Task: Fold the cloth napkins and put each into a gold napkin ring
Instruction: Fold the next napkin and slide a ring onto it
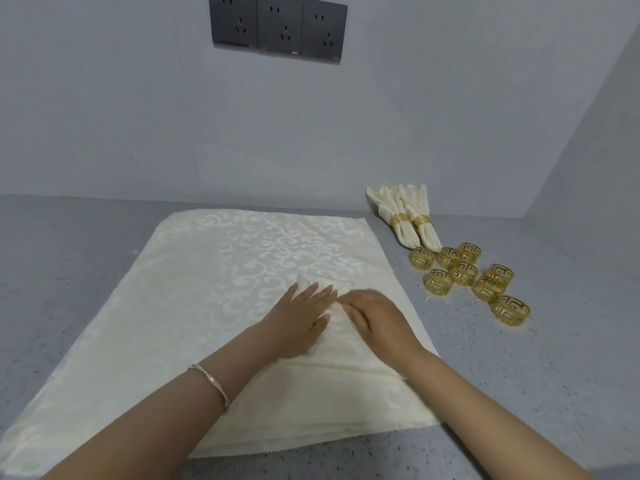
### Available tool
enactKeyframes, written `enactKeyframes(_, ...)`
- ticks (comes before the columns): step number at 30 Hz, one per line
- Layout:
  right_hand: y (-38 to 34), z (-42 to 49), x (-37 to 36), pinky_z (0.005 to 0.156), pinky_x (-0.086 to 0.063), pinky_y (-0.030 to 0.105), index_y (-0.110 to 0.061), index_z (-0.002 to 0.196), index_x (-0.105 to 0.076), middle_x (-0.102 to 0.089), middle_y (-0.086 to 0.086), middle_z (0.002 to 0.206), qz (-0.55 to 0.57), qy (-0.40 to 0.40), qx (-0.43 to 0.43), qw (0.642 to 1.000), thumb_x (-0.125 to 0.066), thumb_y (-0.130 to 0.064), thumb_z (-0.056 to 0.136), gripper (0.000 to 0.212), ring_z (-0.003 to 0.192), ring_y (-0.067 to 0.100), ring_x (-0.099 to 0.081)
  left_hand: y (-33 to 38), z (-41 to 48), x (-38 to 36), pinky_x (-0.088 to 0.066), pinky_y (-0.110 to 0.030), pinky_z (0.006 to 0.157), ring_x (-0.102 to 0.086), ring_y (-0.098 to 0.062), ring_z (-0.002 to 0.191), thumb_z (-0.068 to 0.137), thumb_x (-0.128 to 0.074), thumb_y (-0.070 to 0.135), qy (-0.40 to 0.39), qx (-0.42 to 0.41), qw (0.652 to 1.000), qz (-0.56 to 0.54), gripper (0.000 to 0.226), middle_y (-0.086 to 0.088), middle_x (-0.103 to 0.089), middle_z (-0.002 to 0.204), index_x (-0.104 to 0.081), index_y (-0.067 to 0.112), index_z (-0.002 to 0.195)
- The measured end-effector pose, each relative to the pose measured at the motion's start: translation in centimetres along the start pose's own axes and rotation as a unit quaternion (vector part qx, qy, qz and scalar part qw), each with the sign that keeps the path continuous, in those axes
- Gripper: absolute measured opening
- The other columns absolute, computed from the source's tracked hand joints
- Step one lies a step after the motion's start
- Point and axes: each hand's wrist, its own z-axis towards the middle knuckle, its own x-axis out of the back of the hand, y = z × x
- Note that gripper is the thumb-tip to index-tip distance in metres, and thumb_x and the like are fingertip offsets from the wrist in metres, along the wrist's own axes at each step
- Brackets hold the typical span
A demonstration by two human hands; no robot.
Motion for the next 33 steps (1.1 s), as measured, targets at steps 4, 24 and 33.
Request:
enactKeyframes(4,-0.5,-4.5,1.7,0.104,-0.013,0.0,-0.028,0.14,-0.044,-0.038,-0.023,0.138,0.008,-0.068,-0.02,0.997,-0.03,-0.039,0.1,0.043,0.131,-0.009,-0.028,0.0,0.0,0.0,0.008,-0.035,0.119,0.007,-0.009,0.147,0.105,-0.018,0.032,-0.003,0.0,1.0,-0.007,0.052,0.011,0.002,0.16,-0.002,0.023,0.153)
enactKeyframes(24,-2.5,-6.9,3.6,0.081,-0.04,0.023,-0.024,0.107,-0.06,-0.059,-0.008,0.095,-0.143,-0.087,0.041,0.985,-0.038,-0.057,0.084,0.046,0.09,0.014,-0.054,-2.3,-6.0,3.0,-0.005,-0.017,0.113,-0.018,-0.001,0.142,0.077,-0.056,0.07,-0.004,-0.062,0.998,-0.008,0.079,0.022,-0.026,0.152,-0.03,0.041,0.145)
enactKeyframes(33,-2.8,-6.5,3.5,0.059,-0.025,0.016,-0.022,0.077,-0.053,-0.053,-0.007,0.076,-0.153,-0.043,0.035,0.987,-0.048,-0.051,0.087,0.032,0.069,0.012,-0.048,-3.4,-5.3,4.7,-0.04,-0.02,0.097,-0.052,0.001,0.114,0.071,-0.062,0.068,0.037,-0.001,0.994,-0.102,0.051,0.024,-0.06,0.119,-0.065,0.039,0.113)
